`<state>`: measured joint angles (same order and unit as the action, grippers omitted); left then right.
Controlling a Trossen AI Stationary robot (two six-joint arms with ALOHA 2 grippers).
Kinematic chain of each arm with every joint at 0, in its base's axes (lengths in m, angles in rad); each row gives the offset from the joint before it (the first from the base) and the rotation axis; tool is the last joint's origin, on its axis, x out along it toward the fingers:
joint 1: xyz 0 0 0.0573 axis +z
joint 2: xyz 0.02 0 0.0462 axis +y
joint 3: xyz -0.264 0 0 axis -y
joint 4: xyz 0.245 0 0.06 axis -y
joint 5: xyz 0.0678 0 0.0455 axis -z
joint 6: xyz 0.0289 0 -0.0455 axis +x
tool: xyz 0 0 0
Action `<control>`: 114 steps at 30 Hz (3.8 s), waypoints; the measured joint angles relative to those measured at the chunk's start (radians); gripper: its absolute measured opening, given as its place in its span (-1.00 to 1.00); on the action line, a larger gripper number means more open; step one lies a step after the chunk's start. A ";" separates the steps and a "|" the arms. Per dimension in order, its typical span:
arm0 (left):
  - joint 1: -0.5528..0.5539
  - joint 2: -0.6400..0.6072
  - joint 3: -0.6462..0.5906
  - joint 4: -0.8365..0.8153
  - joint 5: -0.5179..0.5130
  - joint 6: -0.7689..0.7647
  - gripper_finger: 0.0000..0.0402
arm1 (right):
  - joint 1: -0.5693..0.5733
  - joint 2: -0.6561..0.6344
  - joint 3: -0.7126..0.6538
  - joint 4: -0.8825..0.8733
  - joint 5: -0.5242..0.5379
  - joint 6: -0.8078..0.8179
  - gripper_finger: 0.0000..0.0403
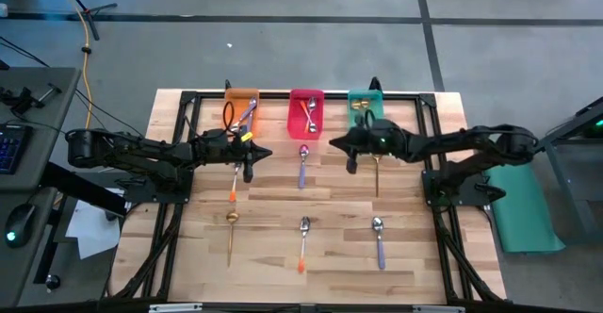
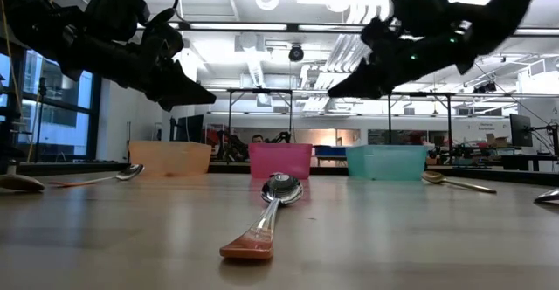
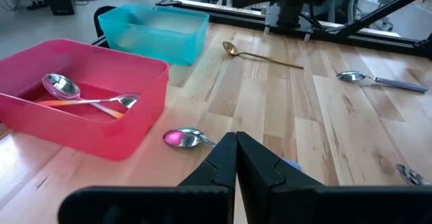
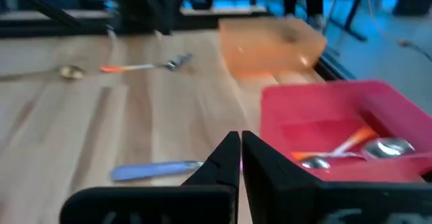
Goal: Sort silverware by color (type)
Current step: Put the orange spoon into the pink bin
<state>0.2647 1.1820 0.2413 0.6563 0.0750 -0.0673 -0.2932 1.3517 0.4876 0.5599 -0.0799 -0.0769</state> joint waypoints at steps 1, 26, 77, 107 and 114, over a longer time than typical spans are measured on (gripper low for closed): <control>0.000 0.000 0.001 -0.001 0.000 0.000 -1.00 | 0.009 -0.001 -0.025 0.048 0.000 0.000 -1.00; 0.000 0.000 0.002 0.003 0.000 -0.009 -1.00 | 0.053 0.000 -0.124 0.268 0.001 0.017 -1.00; 0.143 0.000 0.002 0.039 0.051 -0.045 -1.00 | 0.051 0.001 -0.120 0.291 0.058 0.058 -1.00; 0.050 0.000 0.002 -0.091 -0.056 -0.194 -0.72 | 0.017 0.083 -0.043 0.220 0.098 -0.002 -0.83; -0.009 0.000 0.040 -0.206 -0.167 -0.212 -0.71 | 0.017 0.083 -0.043 0.230 0.095 0.032 -0.55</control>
<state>0.2560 1.1816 0.2810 0.4503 -0.0921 -0.2792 -0.2760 1.4345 0.4442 0.7895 0.0155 -0.0446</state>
